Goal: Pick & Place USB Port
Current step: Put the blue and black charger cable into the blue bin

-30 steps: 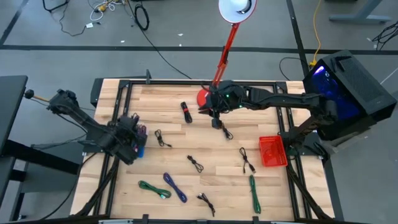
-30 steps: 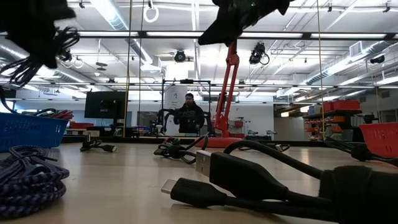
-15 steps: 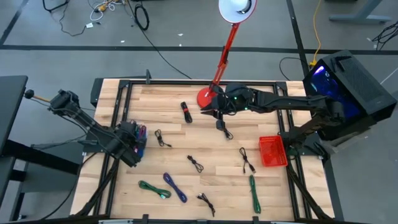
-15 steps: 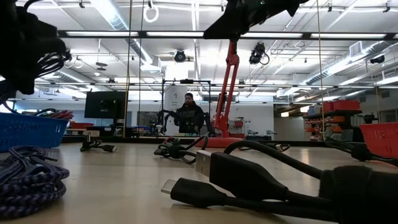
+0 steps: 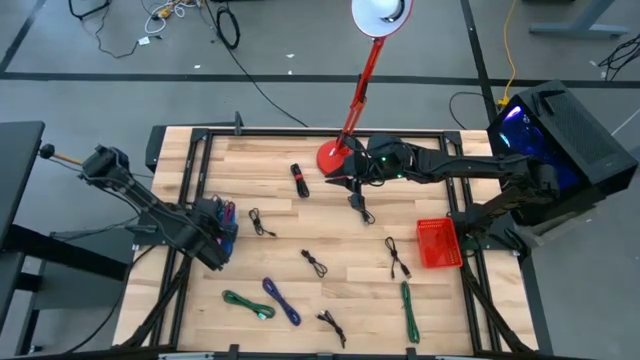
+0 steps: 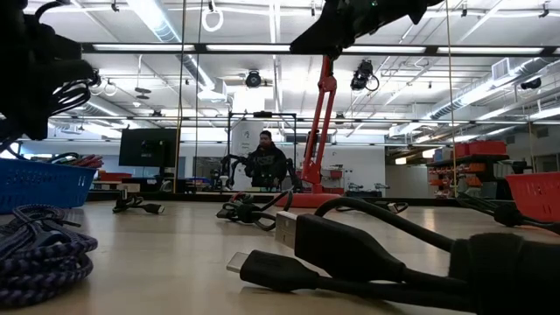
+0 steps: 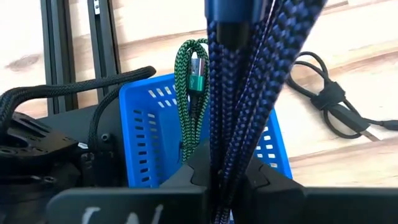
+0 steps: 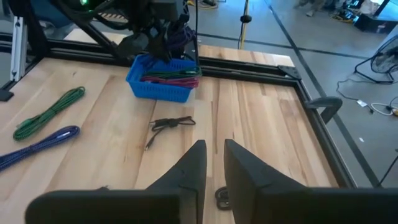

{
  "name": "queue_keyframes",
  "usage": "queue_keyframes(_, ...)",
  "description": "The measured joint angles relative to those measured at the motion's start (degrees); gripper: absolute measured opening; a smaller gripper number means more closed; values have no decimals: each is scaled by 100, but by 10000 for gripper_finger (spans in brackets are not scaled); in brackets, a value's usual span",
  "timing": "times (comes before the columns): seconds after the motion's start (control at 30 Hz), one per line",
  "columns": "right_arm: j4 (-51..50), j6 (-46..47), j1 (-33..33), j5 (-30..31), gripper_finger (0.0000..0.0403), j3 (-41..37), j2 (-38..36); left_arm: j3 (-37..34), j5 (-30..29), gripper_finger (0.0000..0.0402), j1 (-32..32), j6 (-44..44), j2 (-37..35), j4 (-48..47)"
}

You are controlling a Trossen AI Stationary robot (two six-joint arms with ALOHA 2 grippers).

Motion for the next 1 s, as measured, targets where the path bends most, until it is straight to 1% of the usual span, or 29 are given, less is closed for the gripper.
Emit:
queue_keyframes(0.23,25,11,0,-4,57,0,0,0,182,27,0,17,151,132)
queue_keyframes(0.37,44,47,0,-4,56,0,0,0,152,52,18,15,186,75)
queue_keyframes(0.47,42,107,14,-7,57,0,0,0,148,61,56,-4,184,74)
queue_keyframes(0.6,49,107,54,-7,56,0,0,0,105,65,118,-9,181,67)
queue_keyframes(0.77,66,107,90,-7,56,0,0,0,-117,67,157,-15,184,-15)
queue_keyframes(1.0,62,120,107,-7,57,0,0,0,-174,68,155,-107,181,-51)
